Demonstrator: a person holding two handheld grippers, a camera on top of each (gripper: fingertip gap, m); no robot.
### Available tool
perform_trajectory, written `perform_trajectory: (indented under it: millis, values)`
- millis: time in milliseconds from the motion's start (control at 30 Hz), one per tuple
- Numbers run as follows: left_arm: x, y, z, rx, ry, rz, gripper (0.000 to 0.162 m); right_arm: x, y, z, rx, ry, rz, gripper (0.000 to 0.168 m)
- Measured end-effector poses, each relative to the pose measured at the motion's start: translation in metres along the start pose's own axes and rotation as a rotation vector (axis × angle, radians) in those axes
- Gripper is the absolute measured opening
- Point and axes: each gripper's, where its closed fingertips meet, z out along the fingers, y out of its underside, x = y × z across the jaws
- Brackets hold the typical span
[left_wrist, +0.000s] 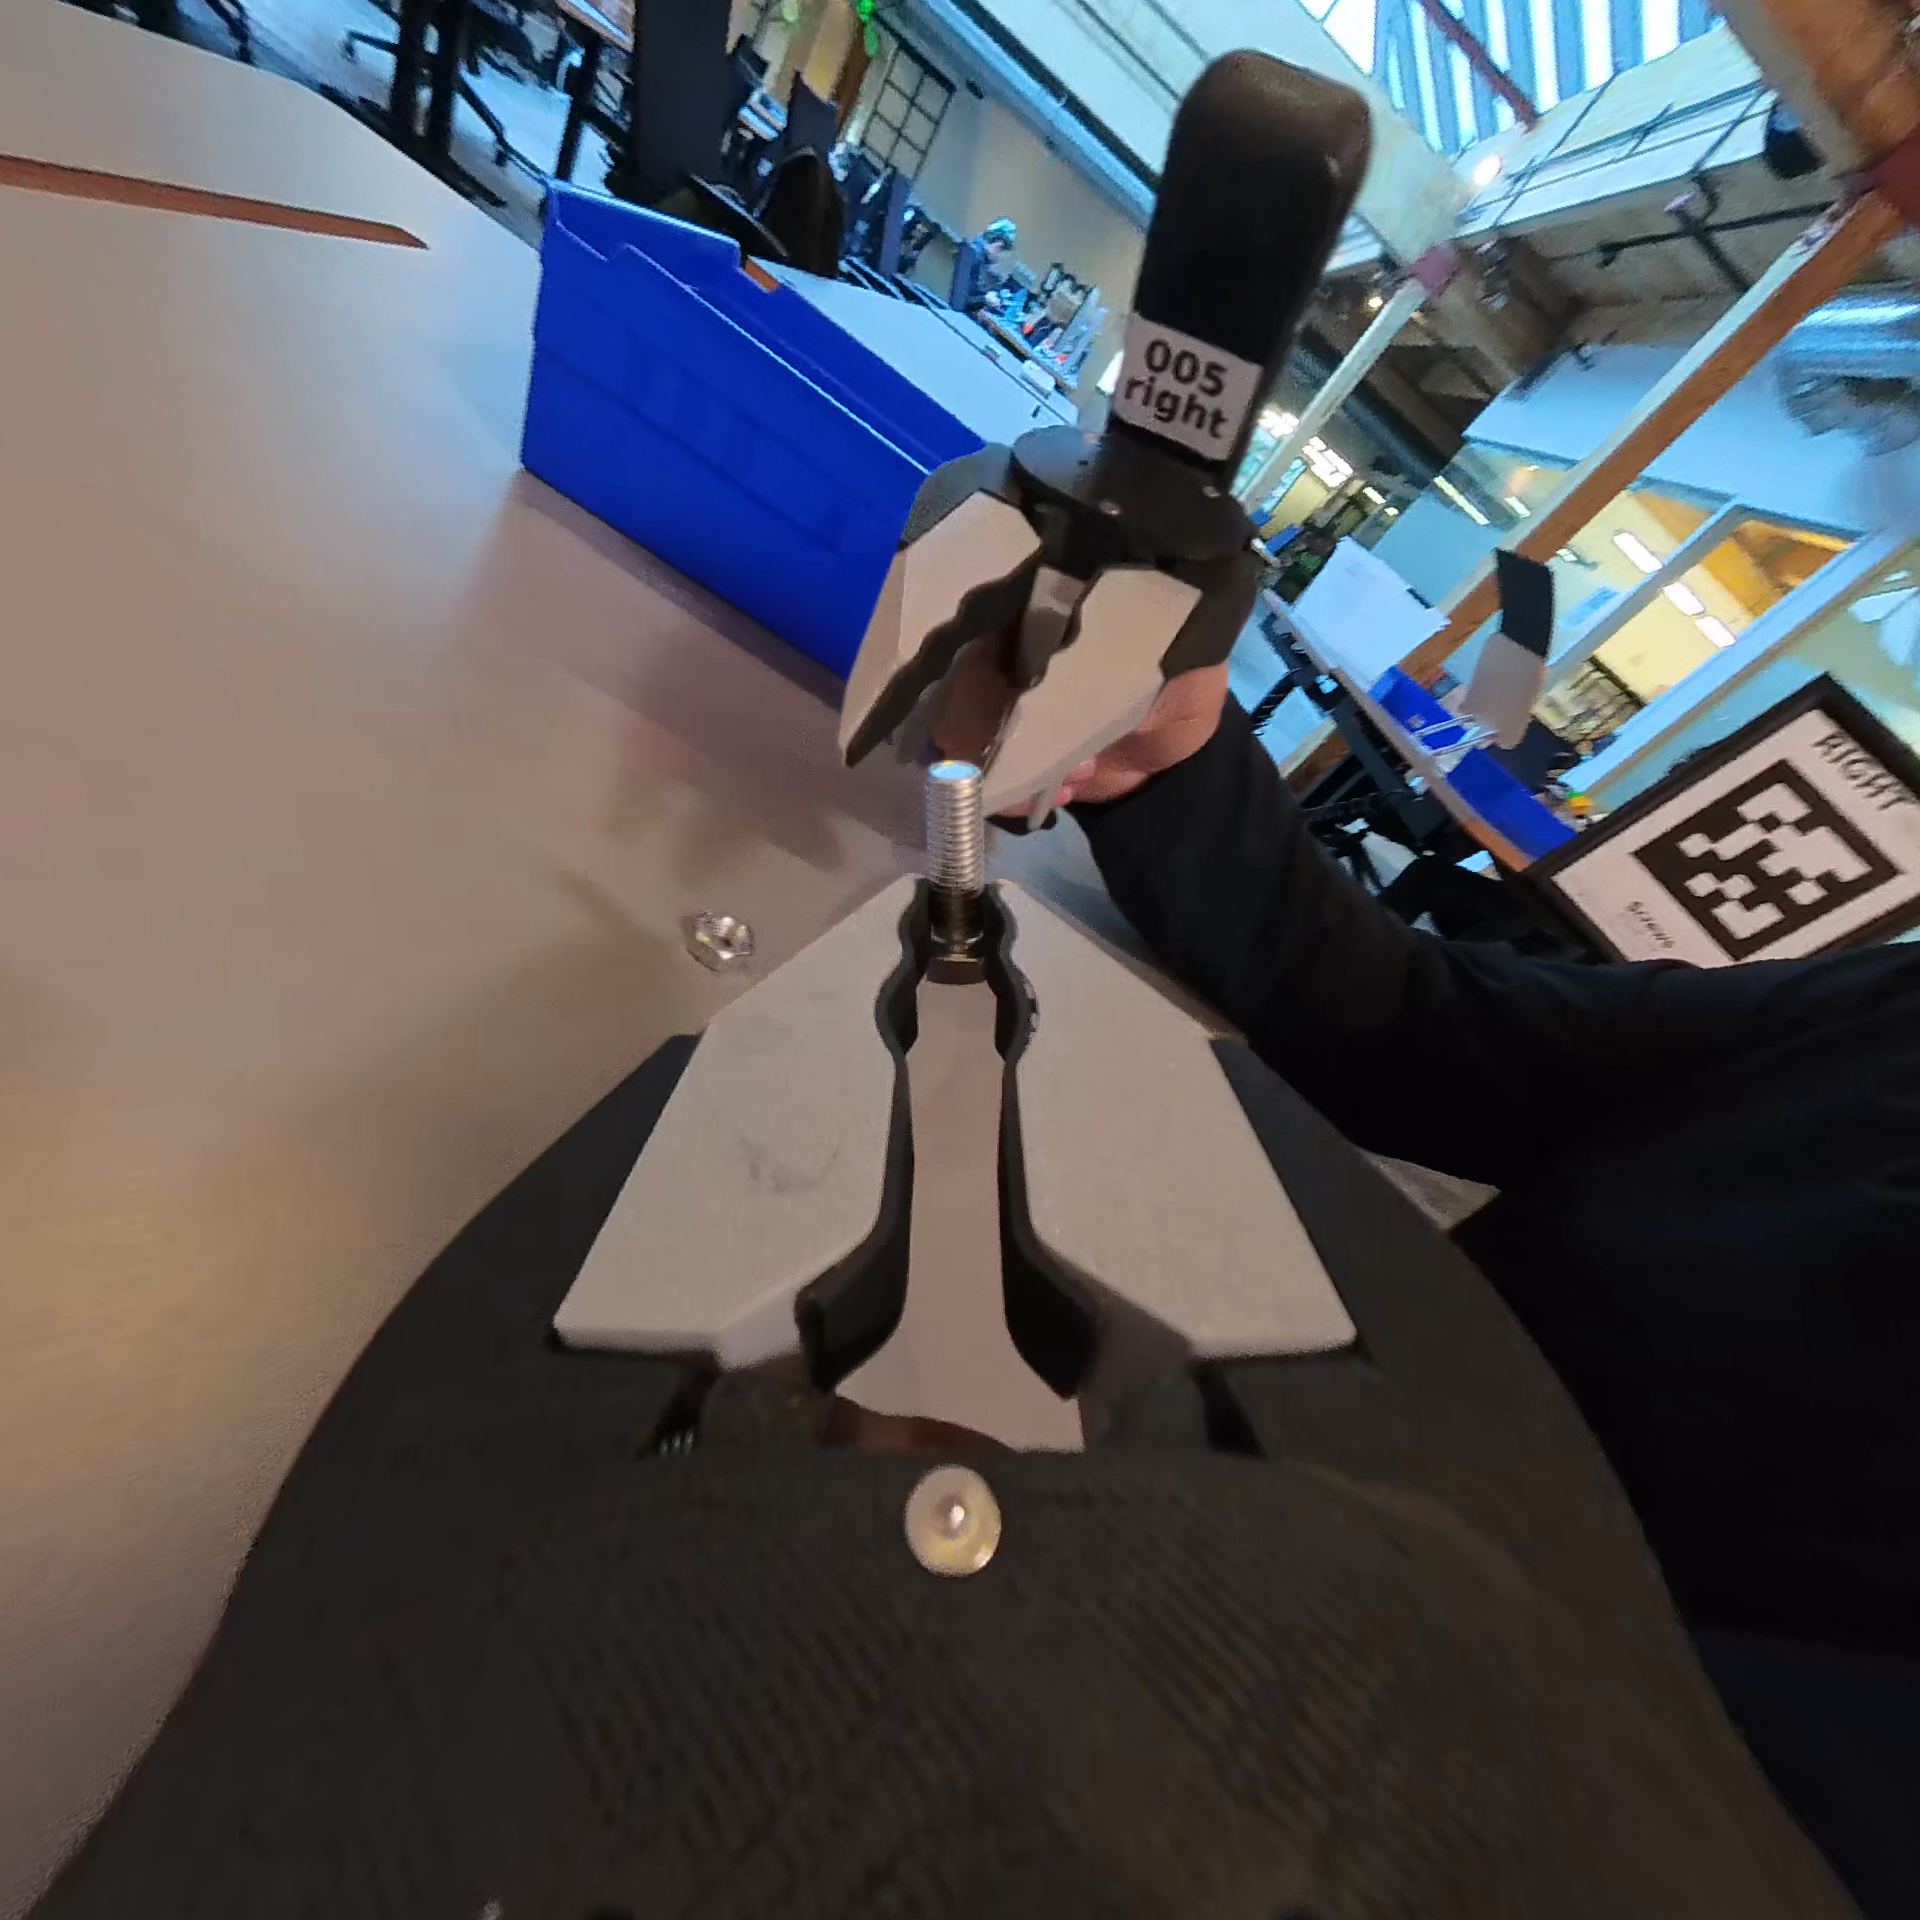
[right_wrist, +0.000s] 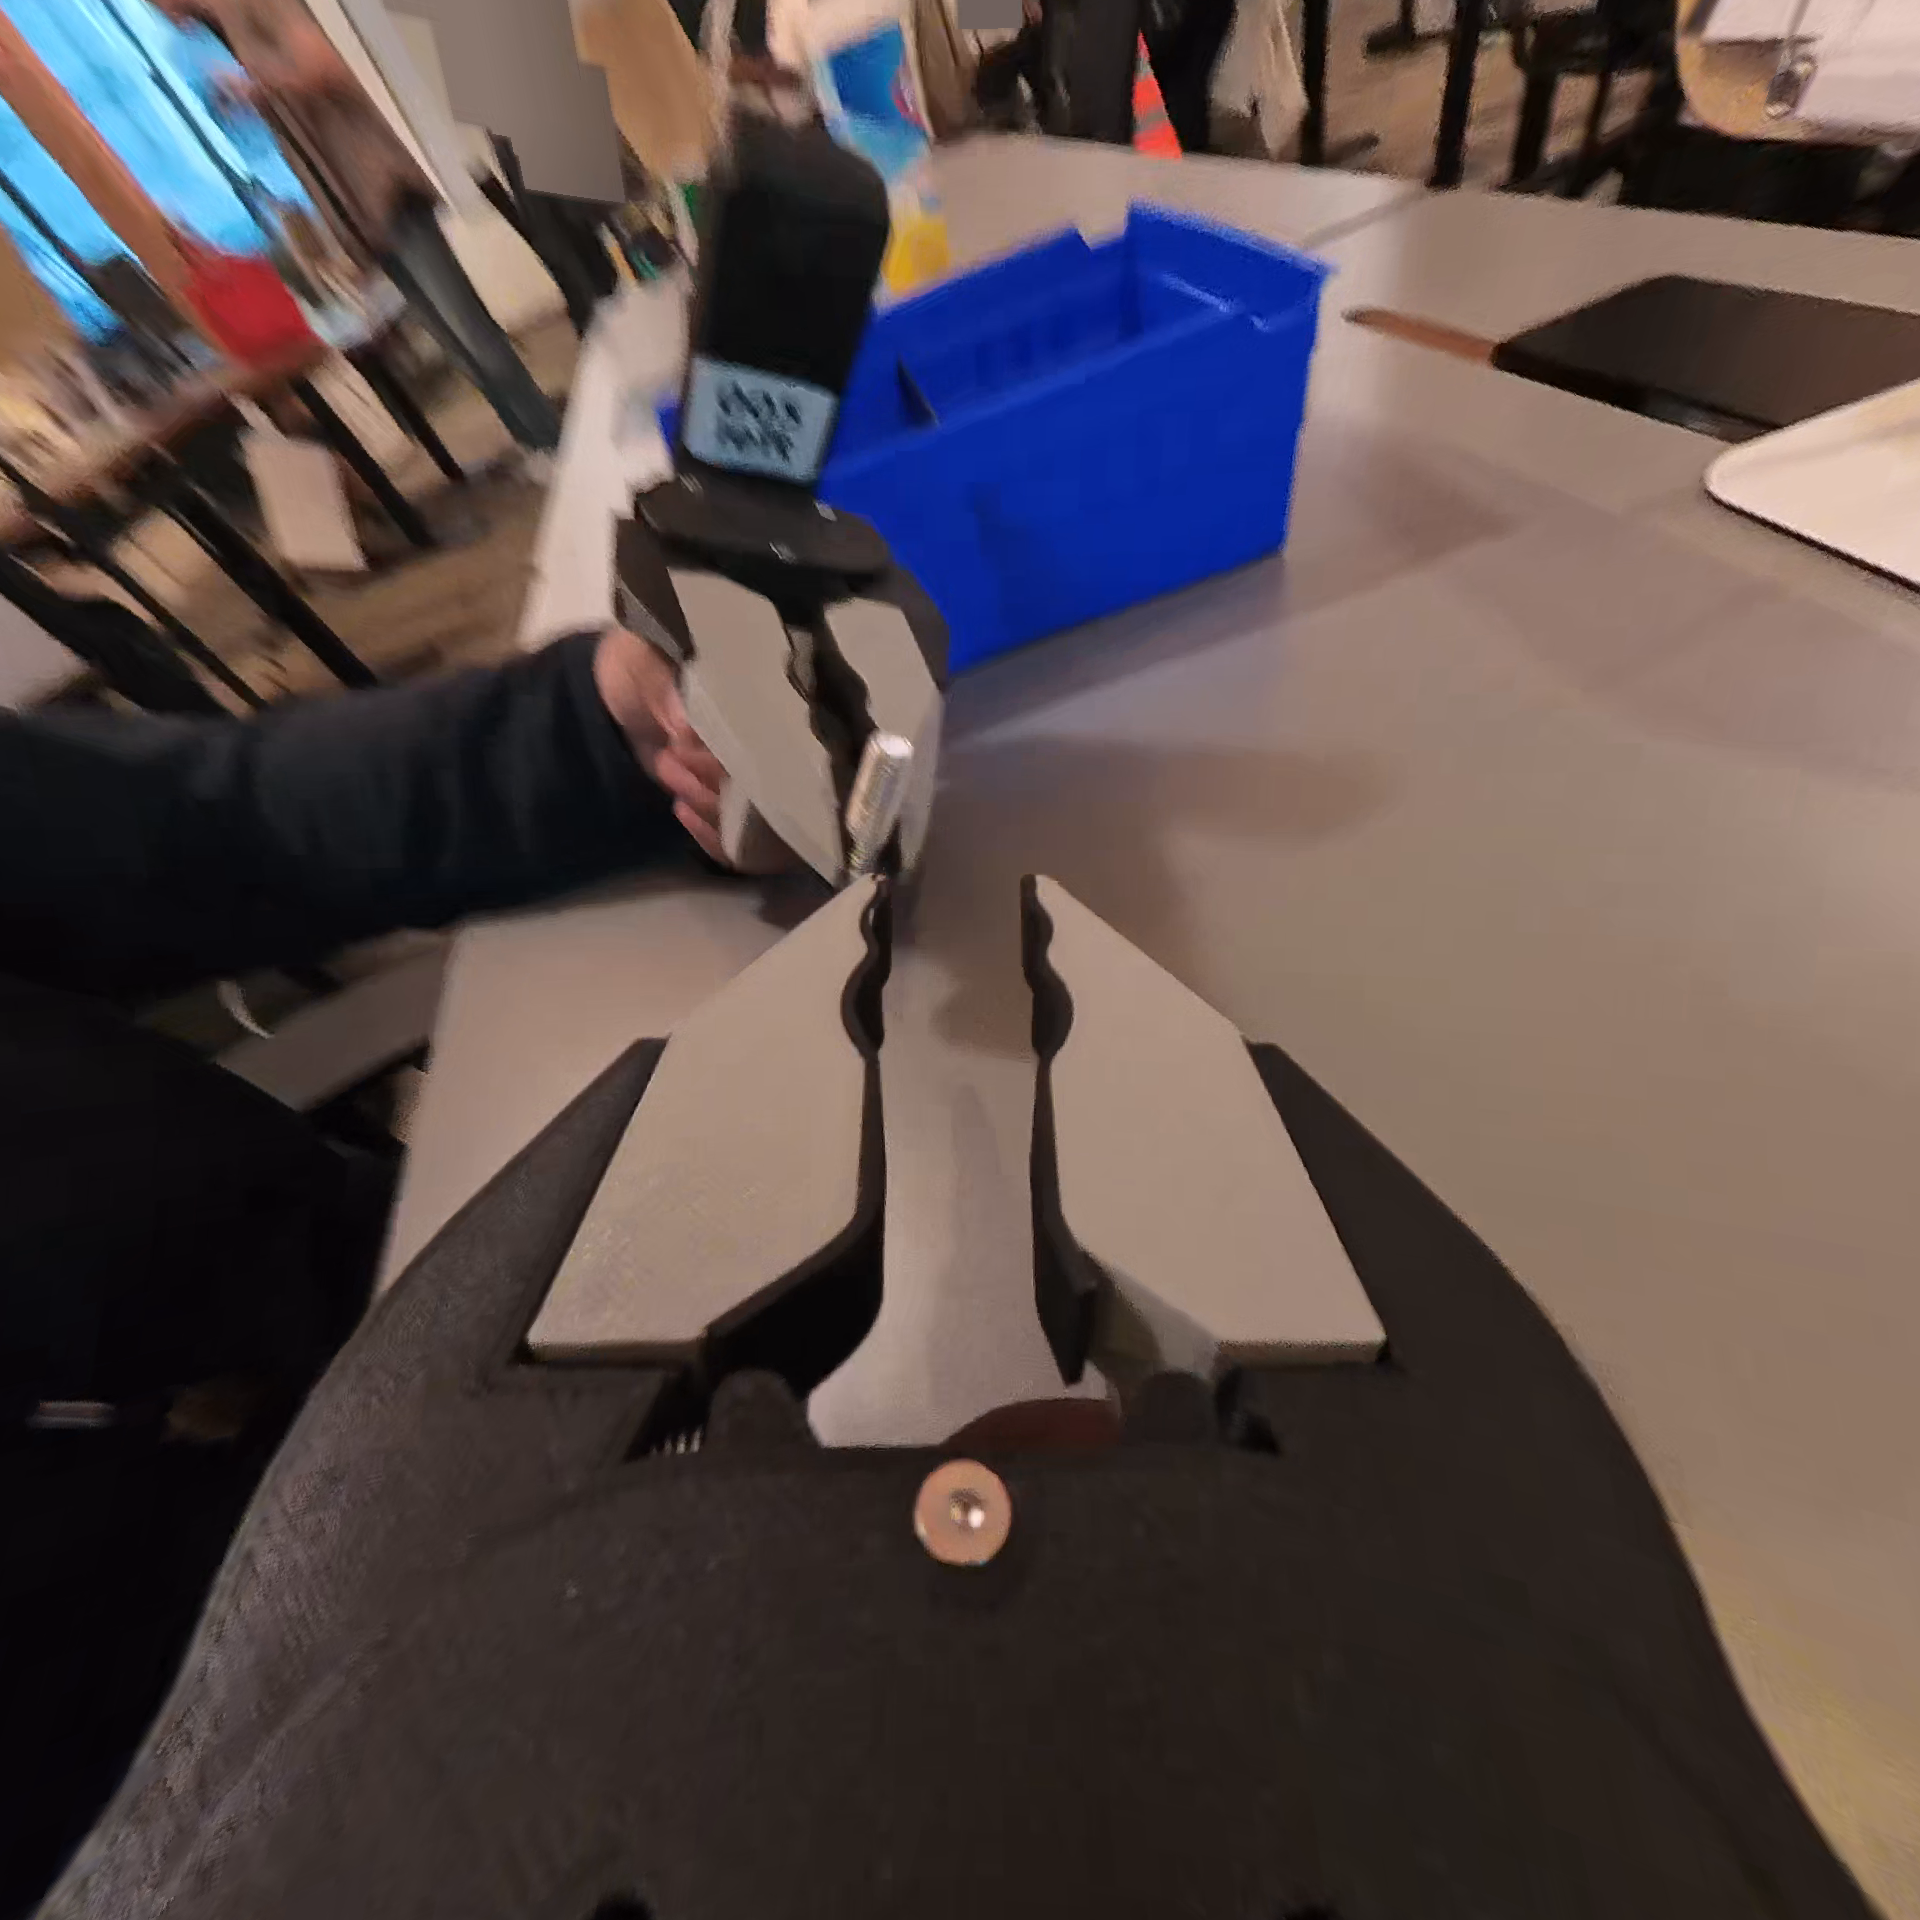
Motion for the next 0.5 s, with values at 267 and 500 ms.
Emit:
perform_trajectory:
  millis: [267,500]
  values:
    - [0.005,0.001,0.004,0.01,0.025,0.004,0.007,0.0,-0.002,0.007,0.014,0.001,0.024,0.027]
    - [-0.001,0.0,0.002,0.023,-0.006,0.077,0.007,0.039,0.038,-0.004,-0.202,0.197,0.034,0.027]
